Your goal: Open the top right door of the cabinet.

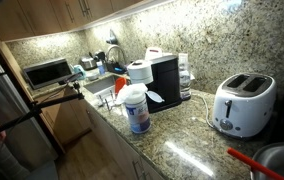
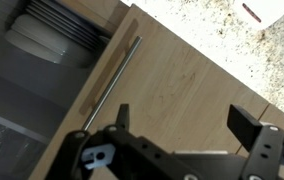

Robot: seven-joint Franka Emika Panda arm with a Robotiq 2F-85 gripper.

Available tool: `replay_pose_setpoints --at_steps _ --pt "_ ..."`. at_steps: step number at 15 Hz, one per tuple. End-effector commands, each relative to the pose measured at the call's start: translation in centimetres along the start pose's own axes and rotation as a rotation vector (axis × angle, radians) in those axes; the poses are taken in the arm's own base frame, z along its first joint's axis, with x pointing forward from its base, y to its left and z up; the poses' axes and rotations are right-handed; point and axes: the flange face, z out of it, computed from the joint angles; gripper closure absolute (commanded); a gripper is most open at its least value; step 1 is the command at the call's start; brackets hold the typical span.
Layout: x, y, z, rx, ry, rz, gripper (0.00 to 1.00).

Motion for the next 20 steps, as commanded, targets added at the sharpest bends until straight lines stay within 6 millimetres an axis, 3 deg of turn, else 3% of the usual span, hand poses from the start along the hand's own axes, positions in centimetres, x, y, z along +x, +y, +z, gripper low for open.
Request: replay_pose_setpoints --at_steps 1,3,4,6,14,20 --pt "0.7 -0.6 2.0 0.022 -0.018 -0.050 0.00" --pt "0.8 -0.1 2.5 0.010 -0.009 -0.052 0.00" --pt "1.0 0.4 2.8 -0.005 -0.005 -0.055 0.25" --pt "1.3 1.4 3.4 -0.028 0.006 -0.070 0.34" --pt "1.6 3.0 6.0 -0.152 0.020 -0.143 0.97" --pt "1.6 5.1 6.4 -0.309 0.059 -0.209 1.00"
